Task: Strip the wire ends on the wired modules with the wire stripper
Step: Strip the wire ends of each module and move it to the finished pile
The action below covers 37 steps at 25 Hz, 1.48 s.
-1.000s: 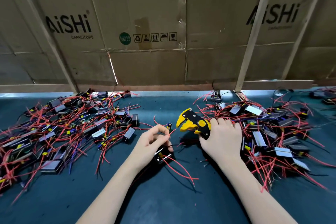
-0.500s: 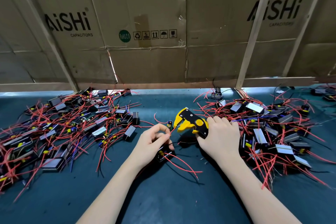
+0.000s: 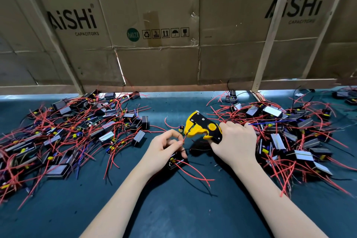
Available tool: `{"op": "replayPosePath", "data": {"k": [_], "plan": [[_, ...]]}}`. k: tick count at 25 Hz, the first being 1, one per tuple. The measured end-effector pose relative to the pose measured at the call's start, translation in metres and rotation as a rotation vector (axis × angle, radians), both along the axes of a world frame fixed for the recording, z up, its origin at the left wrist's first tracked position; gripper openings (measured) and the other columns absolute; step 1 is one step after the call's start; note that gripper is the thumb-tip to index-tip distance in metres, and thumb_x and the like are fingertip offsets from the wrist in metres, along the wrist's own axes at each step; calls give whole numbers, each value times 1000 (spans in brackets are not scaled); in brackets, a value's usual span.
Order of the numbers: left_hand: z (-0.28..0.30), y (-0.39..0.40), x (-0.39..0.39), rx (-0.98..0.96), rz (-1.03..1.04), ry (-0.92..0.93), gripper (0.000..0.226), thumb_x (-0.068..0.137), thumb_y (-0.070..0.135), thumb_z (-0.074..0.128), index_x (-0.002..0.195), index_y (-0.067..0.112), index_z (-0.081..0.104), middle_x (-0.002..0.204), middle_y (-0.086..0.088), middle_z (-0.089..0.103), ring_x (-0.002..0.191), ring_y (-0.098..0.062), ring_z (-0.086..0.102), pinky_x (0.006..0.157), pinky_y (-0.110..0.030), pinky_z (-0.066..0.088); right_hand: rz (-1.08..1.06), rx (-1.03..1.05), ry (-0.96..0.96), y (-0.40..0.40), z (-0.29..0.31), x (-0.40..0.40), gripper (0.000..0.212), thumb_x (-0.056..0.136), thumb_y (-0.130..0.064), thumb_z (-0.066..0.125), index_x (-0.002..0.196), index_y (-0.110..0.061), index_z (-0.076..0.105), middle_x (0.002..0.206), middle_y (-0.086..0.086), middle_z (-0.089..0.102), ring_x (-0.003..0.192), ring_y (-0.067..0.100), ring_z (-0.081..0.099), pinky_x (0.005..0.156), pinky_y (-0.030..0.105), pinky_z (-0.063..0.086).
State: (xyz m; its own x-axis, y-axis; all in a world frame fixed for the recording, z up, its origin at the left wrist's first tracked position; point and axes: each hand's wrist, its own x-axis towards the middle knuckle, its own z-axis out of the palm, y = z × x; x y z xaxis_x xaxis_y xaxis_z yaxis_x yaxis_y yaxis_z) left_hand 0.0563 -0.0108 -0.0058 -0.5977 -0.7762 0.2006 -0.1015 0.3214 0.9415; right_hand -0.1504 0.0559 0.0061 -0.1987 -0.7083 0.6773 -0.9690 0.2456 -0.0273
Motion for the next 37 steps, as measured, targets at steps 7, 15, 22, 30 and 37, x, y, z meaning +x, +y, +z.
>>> {"op": "replayPosePath", "data": {"k": [7, 15, 22, 30, 37], "plan": [[-1, -1, 0, 5, -5, -3, 8, 91, 25, 54, 89, 19, 59, 69, -7, 72, 73, -19, 64, 85, -38, 46, -16, 69, -45, 0, 1, -1, 44, 54, -42, 89, 52, -10, 59, 49, 7, 58, 46, 28, 58, 53, 28, 33], [0, 1, 1, -18, -44, -14, 11, 87, 27, 68, 83, 17, 70, 64, -3, 68, 64, -11, 61, 69, -19, 46, -60, 22, -1, 1, -3, 0, 50, 53, -47, 86, 74, -8, 63, 72, 10, 64, 69, 32, 63, 66, 38, 43], [4, -6, 8, 34, -3, 131, 8, 81, 23, 71, 77, 17, 75, 73, 0, 69, 71, -11, 62, 73, -18, 48, -138, 23, -70, 2, -8, -11, 48, 60, -47, 83, 75, -6, 63, 73, 12, 64, 71, 33, 62, 72, 41, 42], [2, -5, 1, 67, 47, 170, 10, 90, 4, 65, 81, 6, 69, 62, -9, 67, 57, -17, 58, 63, -21, 50, -62, 56, -52, 4, -8, 1, 45, 59, -47, 83, 71, -8, 62, 71, 9, 64, 72, 32, 63, 71, 41, 42], [2, -1, -4, 66, 66, 179, 10, 91, 3, 63, 82, 6, 66, 67, -15, 71, 55, -17, 62, 63, -20, 51, -28, 72, -40, 4, -5, 7, 45, 57, -47, 84, 67, -11, 61, 67, 7, 64, 66, 30, 62, 71, 41, 43]]}}
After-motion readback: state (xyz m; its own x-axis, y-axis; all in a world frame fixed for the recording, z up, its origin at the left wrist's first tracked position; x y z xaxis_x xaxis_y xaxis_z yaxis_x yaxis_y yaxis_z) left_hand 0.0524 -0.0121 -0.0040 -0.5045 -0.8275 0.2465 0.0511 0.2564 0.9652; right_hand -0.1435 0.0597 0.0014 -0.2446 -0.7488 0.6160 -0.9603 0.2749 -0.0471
